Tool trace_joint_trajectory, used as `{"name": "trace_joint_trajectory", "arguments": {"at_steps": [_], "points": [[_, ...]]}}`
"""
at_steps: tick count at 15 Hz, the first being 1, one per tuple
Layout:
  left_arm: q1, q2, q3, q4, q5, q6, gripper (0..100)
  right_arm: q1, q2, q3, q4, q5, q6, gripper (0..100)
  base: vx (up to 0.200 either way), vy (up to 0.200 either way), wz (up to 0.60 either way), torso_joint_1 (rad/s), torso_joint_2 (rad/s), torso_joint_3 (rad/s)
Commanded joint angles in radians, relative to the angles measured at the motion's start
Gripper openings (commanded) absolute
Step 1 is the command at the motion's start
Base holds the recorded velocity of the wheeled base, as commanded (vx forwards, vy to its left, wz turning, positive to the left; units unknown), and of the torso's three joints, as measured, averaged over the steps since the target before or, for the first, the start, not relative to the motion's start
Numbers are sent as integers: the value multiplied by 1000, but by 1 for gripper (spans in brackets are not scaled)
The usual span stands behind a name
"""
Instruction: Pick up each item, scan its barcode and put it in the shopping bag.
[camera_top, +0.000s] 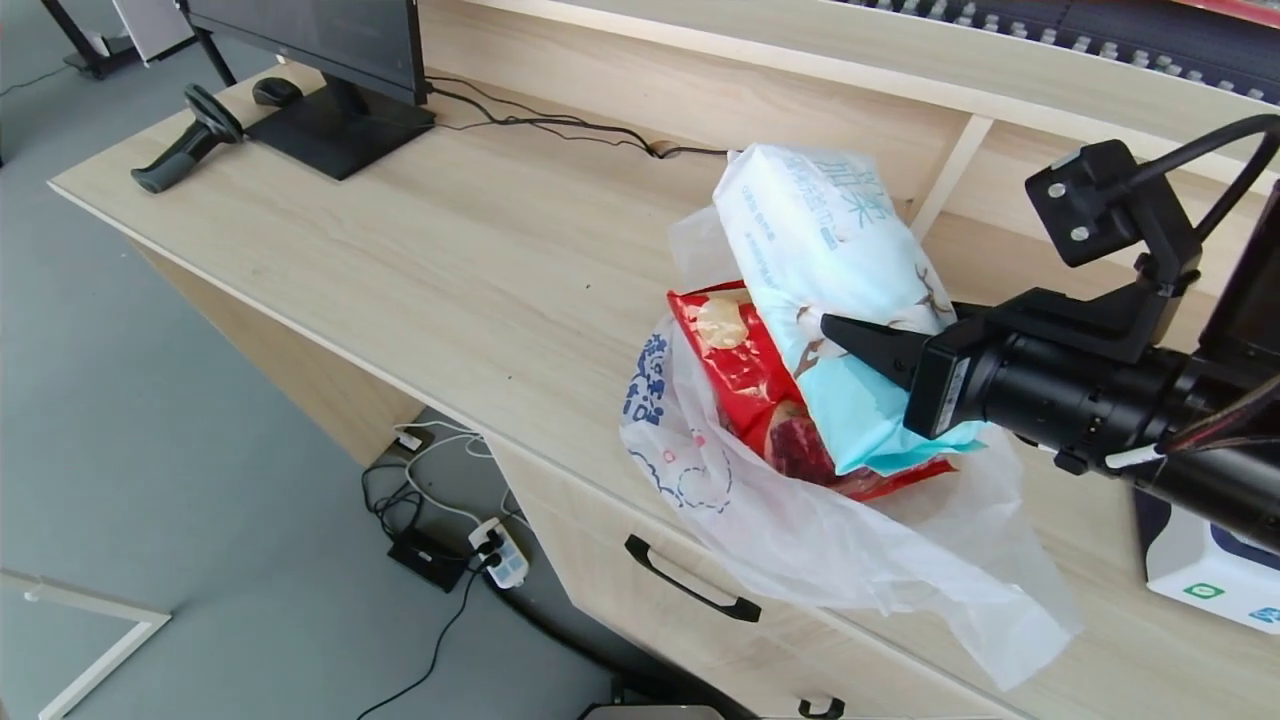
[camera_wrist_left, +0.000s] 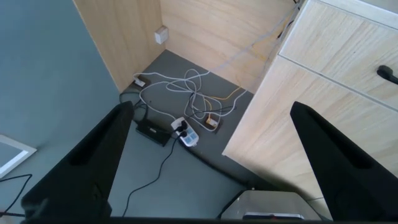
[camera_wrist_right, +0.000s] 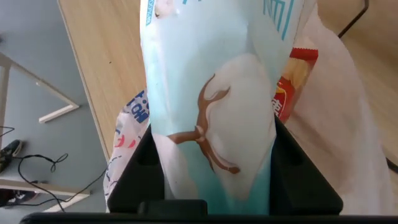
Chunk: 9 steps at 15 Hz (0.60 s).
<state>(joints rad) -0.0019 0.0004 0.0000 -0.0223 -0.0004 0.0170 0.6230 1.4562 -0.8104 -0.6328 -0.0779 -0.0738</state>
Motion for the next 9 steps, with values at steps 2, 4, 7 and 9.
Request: {"name": "trace_joint_trajectory", "arguments": {"at_steps": [2, 4, 7, 9], "points": [[0, 1, 0, -1, 0, 0, 100, -2, -40, 14, 7, -16, -9, 0, 0, 0, 0, 0, 0, 0], [0, 1, 0, -1, 0, 0, 100, -45, -51, 80, 2, -20, -47, 0, 0, 0, 0, 0, 0, 0], [0, 1, 0, -1, 0, 0, 100, -35, -34, 117, 4, -23, -162, 0, 0, 0, 0, 0, 0, 0], [0, 1, 0, -1, 0, 0, 100, -31, -8, 111, 1, -46, -173, 0, 0, 0, 0, 0, 0, 0]]}}
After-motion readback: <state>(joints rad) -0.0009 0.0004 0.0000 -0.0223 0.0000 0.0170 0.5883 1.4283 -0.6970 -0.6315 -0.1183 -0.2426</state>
